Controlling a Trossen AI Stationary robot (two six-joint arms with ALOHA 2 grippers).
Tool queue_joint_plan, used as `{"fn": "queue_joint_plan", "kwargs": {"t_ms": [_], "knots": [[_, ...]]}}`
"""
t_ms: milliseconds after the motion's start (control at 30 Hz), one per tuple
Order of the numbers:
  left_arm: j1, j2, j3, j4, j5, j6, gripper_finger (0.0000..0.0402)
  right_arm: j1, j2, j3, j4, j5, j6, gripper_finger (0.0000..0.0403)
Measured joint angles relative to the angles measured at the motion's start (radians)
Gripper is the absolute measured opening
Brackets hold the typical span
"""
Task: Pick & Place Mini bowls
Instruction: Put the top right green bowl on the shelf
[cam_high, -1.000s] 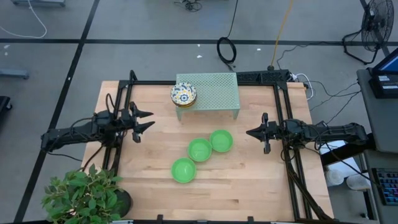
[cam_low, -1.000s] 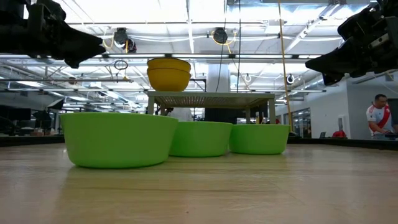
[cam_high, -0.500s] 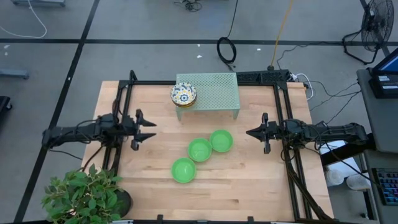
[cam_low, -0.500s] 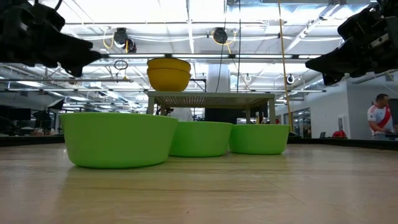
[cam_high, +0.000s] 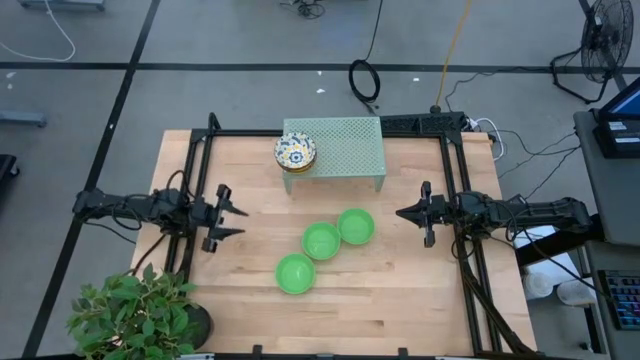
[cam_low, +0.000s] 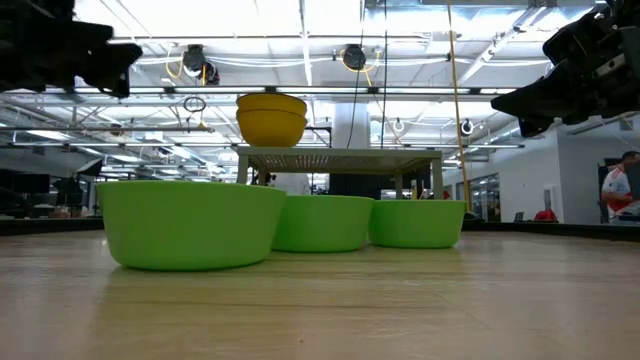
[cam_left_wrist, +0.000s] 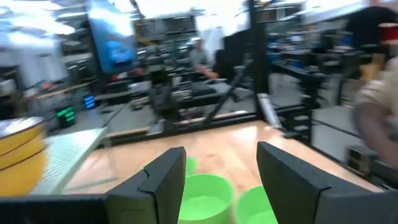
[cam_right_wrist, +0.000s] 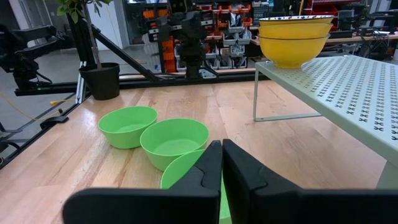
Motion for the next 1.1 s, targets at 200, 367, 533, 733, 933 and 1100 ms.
{"fn": "queue_joint_plan", "kwargs": {"t_ms": [200, 367, 533, 733, 933, 1100], "knots": [[-0.002, 0.000, 0.000, -0.023, -0.188, -0.071, 0.0202, 0.000, 0.000, 0.000, 0.000, 0.000, 0.000, 0.0000], [-0.002, 0.000, 0.000, -0.058, -0.266, -0.103, 0.0203, 0.000, 0.000, 0.000, 0.000, 0.000, 0.000, 0.0000], [-0.002, 0.000, 0.000, -0.095, -0.310, -0.124, 0.0202, 0.000, 0.000, 0.000, 0.000, 0.000, 0.000, 0.0000], [-0.001, 0.000, 0.000, -0.153, -0.286, -0.131, 0.0202, 0.000, 0.000, 0.000, 0.000, 0.000, 0.000, 0.0000], [0.001, 0.000, 0.000, -0.153, -0.287, -0.127, 0.0203, 0.000, 0.000, 0.000, 0.000, 0.000, 0.000, 0.0000], [0.009, 0.000, 0.000, -0.157, -0.287, -0.127, 0.0202, 0.000, 0.000, 0.000, 0.000, 0.000, 0.000, 0.0000]]}}
